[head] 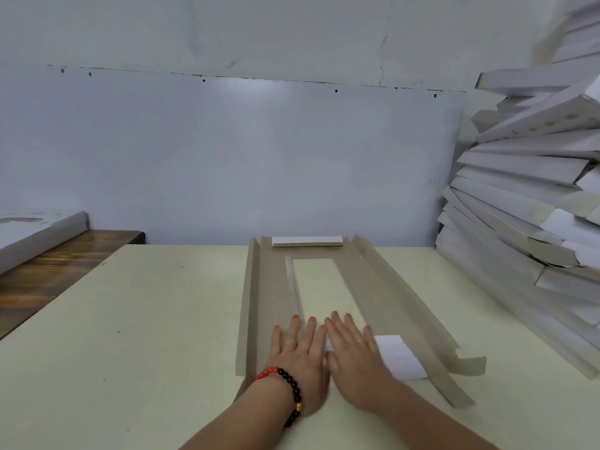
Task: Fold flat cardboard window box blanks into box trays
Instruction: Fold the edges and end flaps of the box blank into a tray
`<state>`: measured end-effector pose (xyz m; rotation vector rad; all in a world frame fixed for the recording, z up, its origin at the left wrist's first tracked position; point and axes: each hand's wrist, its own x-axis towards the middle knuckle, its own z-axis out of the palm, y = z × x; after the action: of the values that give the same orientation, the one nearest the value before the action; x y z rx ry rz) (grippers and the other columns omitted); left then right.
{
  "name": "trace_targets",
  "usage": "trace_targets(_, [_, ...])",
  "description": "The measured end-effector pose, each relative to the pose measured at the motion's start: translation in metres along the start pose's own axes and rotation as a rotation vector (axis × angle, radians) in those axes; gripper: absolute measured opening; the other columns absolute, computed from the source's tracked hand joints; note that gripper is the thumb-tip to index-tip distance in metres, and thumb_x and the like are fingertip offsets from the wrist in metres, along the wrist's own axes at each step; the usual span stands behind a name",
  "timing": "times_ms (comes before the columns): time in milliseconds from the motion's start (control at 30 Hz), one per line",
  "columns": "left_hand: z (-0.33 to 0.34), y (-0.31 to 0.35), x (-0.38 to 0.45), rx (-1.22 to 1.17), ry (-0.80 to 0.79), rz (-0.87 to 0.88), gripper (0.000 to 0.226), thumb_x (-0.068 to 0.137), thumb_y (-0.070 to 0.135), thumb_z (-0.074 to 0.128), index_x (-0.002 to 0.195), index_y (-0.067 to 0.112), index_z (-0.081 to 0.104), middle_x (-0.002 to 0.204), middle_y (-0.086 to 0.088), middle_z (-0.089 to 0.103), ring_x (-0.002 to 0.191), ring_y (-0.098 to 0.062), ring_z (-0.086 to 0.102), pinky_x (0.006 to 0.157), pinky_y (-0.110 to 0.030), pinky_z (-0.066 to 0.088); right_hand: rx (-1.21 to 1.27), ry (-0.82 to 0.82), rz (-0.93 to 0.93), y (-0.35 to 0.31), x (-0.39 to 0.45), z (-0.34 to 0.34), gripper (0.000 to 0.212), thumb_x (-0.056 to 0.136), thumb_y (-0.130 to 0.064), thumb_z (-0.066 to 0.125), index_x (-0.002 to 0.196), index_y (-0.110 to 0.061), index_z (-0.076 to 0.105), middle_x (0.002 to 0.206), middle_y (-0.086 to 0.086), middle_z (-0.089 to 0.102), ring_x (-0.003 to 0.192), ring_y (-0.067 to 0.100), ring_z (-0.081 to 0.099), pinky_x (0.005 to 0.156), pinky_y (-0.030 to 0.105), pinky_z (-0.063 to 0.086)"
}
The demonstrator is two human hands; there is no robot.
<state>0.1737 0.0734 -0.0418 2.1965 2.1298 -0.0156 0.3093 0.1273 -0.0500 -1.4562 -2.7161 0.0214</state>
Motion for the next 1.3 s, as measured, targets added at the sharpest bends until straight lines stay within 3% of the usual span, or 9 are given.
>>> trace_targets(200, [0.002, -0.011, 0.006, 0.147, -0.155, -0.006, 0.067, 0.096, 0.056, 0.002, 0.151, 0.023, -0.018, 0.157, 0.001, -0.027, 0.141, -0.026, -0.031, 0.111, -0.054, -0.022, 0.004, -0.125, -0.034, 0.019, 0.000, 0.004, 0.063, 0.103, -0.046, 0.012, 0.152, -0.020, -0.017, 0.159, -0.003, -0.023, 0.146, 0.014, -0.020, 0.118, 0.043, -0.010])
trace_targets(433, [0.002, -0.012, 0.010, 0.171, -0.177, -0.084, 0.072, 0.094, 0.058, 0.004, 0.151, 0.018, -0.016, 0.158, -0.002, -0.024, 0.144, -0.026, -0.027, 0.109, -0.056, -0.023, -0.037, -0.237, 0.221, 0.087, -0.006, -0.001, 0.063, 0.101, -0.047, 0.010, 0.152, -0.022, -0.019, 0.160, 0.001, -0.022, 0.148, 0.018, -0.016, 0.118, 0.042, -0.009])
trace_targets(567, [0.000, -0.011, 0.011, 0.201, -0.216, -0.201, 0.074, 0.094, 0.057, 0.004, 0.150, 0.014, -0.018, 0.158, -0.008, -0.024, 0.144, -0.029, -0.026, 0.110, -0.057, -0.021, -0.025, -0.203, 0.289, 0.096, -0.008, 0.004, 0.061, 0.102, -0.040, 0.010, 0.152, -0.017, -0.018, 0.161, 0.005, -0.016, 0.149, 0.019, -0.010, 0.119, 0.039, -0.005])
trace_targets(733, [-0.004, -0.008, 0.013, 0.187, -0.156, -0.332, 0.070, 0.098, 0.052, 0.006, 0.152, 0.010, -0.008, 0.160, -0.019, -0.006, 0.147, -0.038, -0.004, 0.115, -0.057, -0.008, 0.036, -0.049, 0.345, 0.090, -0.014, -0.001, 0.077, 0.088, -0.005, 0.027, 0.153, -0.016, -0.012, 0.161, 0.005, 0.010, 0.148, 0.017, 0.012, 0.118, 0.032, 0.011])
trace_targets(833, [-0.005, -0.009, 0.012, 0.206, -0.092, -0.350, 0.071, 0.098, 0.054, 0.009, 0.153, 0.012, -0.006, 0.158, -0.025, 0.011, 0.144, -0.041, 0.013, 0.114, -0.057, 0.004, -0.001, 0.090, 0.370, 0.084, -0.021, -0.004, 0.069, 0.087, -0.010, 0.031, 0.153, -0.018, 0.011, 0.142, -0.001, 0.044, 0.128, 0.019, 0.044, 0.099, 0.029, 0.037])
trace_targets(933, [-0.006, -0.011, 0.009, 0.201, -0.023, -0.301, 0.078, 0.095, 0.061, 0.012, 0.153, 0.012, -0.005, 0.152, -0.023, 0.028, 0.140, -0.037, 0.026, 0.112, -0.053, 0.015, -0.101, 0.185, 0.359, 0.074, -0.026, -0.004, 0.050, 0.092, -0.019, 0.032, 0.142, -0.026, 0.030, 0.122, -0.008, 0.055, 0.109, 0.014, 0.057, 0.080, 0.028, 0.046])
trace_targets(1067, [-0.001, -0.018, 0.005, 0.052, 0.112, -0.280, 0.087, 0.087, 0.075, 0.025, 0.151, 0.018, 0.010, 0.142, -0.010, 0.039, 0.130, -0.031, 0.037, 0.106, -0.043, 0.030, 0.214, 0.355, 0.436, 0.069, -0.022, -0.009, 0.035, 0.101, -0.039, 0.033, 0.131, -0.028, 0.046, 0.119, -0.005, 0.061, 0.107, 0.017, 0.060, 0.081, 0.027, 0.043])
trace_targets(1167, [-0.004, -0.028, 0.002, -0.164, 0.134, -0.311, 0.097, 0.076, 0.080, 0.042, 0.149, 0.023, 0.015, 0.142, -0.003, 0.038, 0.130, -0.027, 0.035, 0.106, -0.038, 0.029, 0.358, 0.366, 0.416, 0.070, -0.022, -0.010, 0.041, 0.099, -0.038, 0.042, 0.137, -0.025, 0.042, 0.135, -0.002, 0.045, 0.112, 0.019, 0.057, 0.087, 0.029, 0.042])
trace_targets(1300, [-0.016, -0.040, 0.002, -0.622, 0.083, -0.365, 0.100, 0.069, 0.066, 0.068, 0.148, 0.033, 0.017, 0.137, -0.001, 0.047, 0.126, -0.025, 0.045, 0.107, -0.036, 0.037, 0.558, 0.401, 0.431, 0.072, -0.023, -0.018, 0.047, 0.095, -0.034, 0.054, 0.139, -0.021, 0.044, 0.143, 0.001, 0.038, 0.118, 0.022, 0.053, 0.096, 0.032, 0.040])
